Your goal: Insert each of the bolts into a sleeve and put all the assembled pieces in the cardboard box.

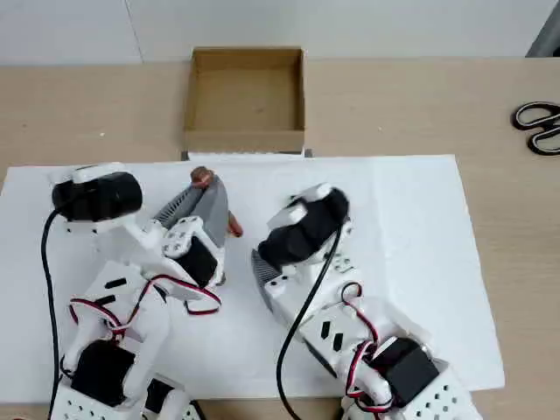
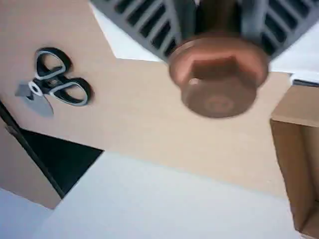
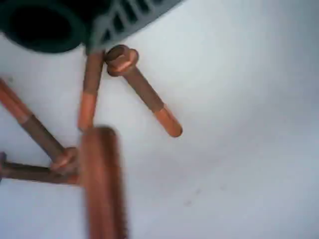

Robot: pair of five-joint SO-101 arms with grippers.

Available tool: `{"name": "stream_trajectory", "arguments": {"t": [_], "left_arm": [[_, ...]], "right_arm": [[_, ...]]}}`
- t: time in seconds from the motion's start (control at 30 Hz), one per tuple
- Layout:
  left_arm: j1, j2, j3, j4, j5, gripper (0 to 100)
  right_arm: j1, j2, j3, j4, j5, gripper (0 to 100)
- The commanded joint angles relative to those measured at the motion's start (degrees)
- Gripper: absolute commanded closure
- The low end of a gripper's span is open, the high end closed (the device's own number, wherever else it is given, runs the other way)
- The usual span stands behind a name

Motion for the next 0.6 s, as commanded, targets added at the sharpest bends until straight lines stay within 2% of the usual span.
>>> {"name": "stream_trajectory", "arguments": {"t": [0.0,0.57], "left_arm": [[2.0,-1.0,-0.3,-1.8,0.3,100],[5.8,-0.7,-0.7,-1.8,0.3,100]], "right_arm": [[-0.7,-1.0,0.5,-3.6,1.9,99.6],[-2.3,-1.1,0.4,-3.8,2.0,99.6]]}}
